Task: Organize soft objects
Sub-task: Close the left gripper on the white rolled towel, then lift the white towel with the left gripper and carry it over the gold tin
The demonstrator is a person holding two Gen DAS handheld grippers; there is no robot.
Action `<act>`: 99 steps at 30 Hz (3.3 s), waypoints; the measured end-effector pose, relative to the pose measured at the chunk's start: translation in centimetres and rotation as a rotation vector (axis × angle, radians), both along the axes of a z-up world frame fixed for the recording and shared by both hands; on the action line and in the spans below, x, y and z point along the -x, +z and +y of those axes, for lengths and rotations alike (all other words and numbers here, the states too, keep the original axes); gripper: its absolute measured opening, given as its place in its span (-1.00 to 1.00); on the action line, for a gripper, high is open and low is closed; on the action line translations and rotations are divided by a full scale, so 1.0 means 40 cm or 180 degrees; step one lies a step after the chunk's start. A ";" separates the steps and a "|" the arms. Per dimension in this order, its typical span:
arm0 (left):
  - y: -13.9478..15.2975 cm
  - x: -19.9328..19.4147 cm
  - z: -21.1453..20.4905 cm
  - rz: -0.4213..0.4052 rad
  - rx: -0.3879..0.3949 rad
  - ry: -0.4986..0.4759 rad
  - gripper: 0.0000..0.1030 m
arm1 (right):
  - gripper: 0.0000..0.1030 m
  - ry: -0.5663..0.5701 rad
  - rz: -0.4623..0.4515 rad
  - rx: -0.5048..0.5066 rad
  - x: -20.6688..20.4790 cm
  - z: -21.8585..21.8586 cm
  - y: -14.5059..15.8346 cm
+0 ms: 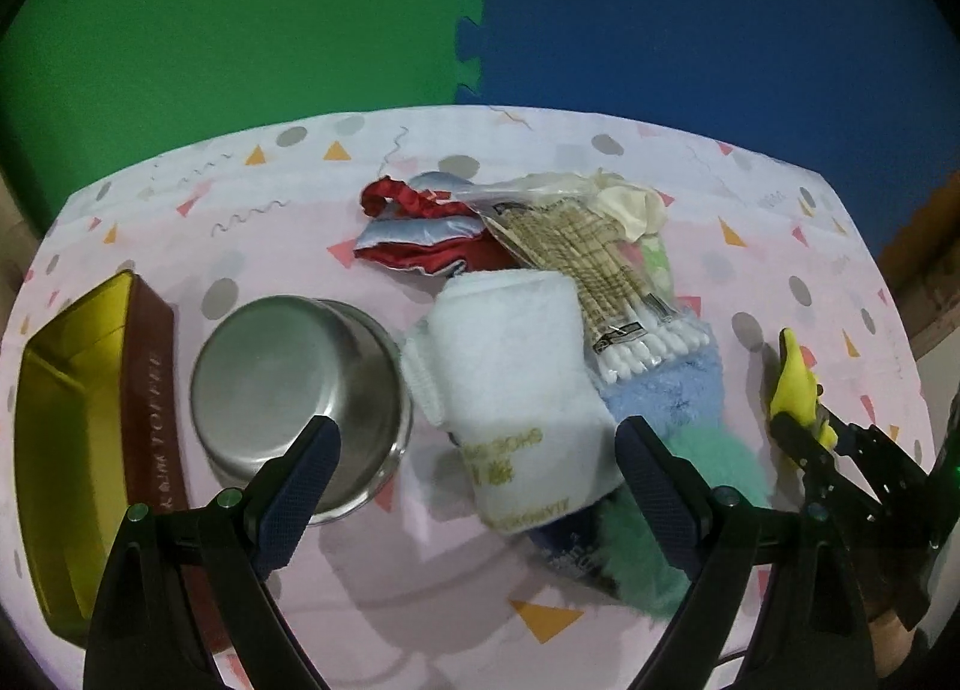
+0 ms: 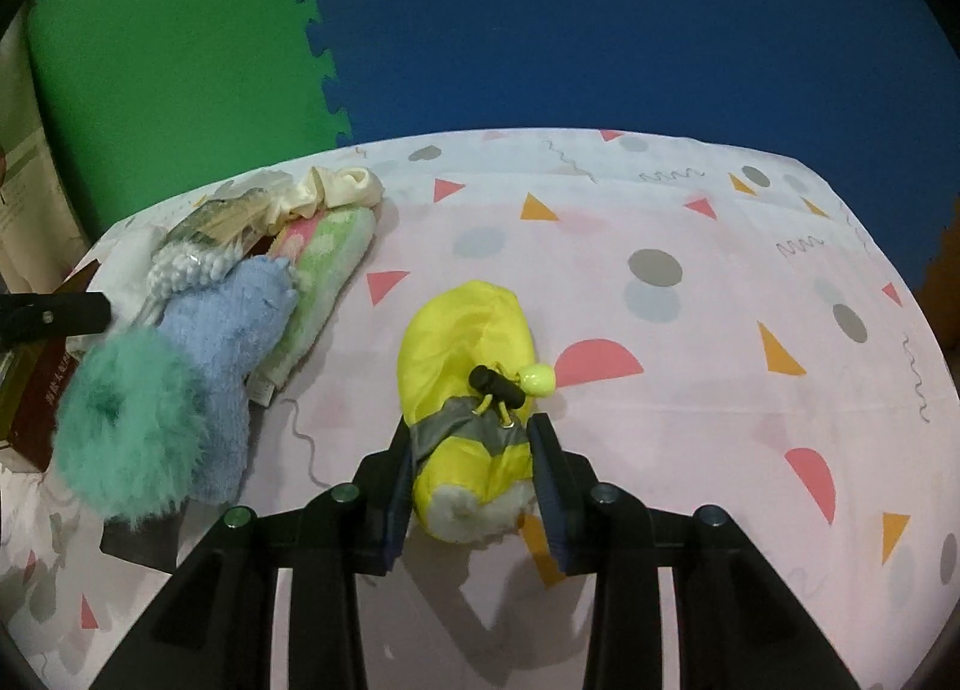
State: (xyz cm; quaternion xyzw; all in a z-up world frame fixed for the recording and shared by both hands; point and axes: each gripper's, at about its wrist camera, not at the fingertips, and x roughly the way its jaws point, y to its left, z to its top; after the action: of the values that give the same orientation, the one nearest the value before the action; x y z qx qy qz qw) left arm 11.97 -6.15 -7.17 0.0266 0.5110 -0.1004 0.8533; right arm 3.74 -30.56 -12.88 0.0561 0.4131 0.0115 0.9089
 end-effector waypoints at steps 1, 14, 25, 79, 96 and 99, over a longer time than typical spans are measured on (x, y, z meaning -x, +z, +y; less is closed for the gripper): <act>-0.004 -0.003 -0.003 0.0006 -0.0012 -0.0004 0.72 | -0.30 0.0003 0.0000 -0.0003 0.002 -0.001 -0.001; 0.012 0.008 -0.008 0.0033 0.0147 -0.0148 -0.32 | -0.27 0.0010 0.0042 0.0042 -0.004 0.004 -0.002; 0.086 0.062 0.052 -0.0015 0.0256 -0.0186 -0.39 | -0.27 0.0006 0.0040 0.0010 -0.004 0.002 -0.004; -0.038 0.208 0.135 0.0269 0.0074 -0.0136 -0.38 | -0.27 -0.0007 0.0051 0.0091 -0.006 0.014 -0.005; 0.073 0.231 0.277 0.0075 0.0090 0.0091 -0.41 | -0.27 -0.0014 0.0056 0.0109 -0.007 0.014 -0.004; 0.083 0.210 0.338 0.0036 0.0053 0.0290 -0.41 | -0.27 -0.0013 0.0057 0.0118 -0.007 0.014 -0.004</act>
State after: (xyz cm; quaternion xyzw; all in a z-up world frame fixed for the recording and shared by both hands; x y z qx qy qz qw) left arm 3.56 7.38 -3.84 -0.0043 0.5157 -0.0659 0.8542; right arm 4.00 -30.00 -13.05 0.0402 0.4213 0.0015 0.9060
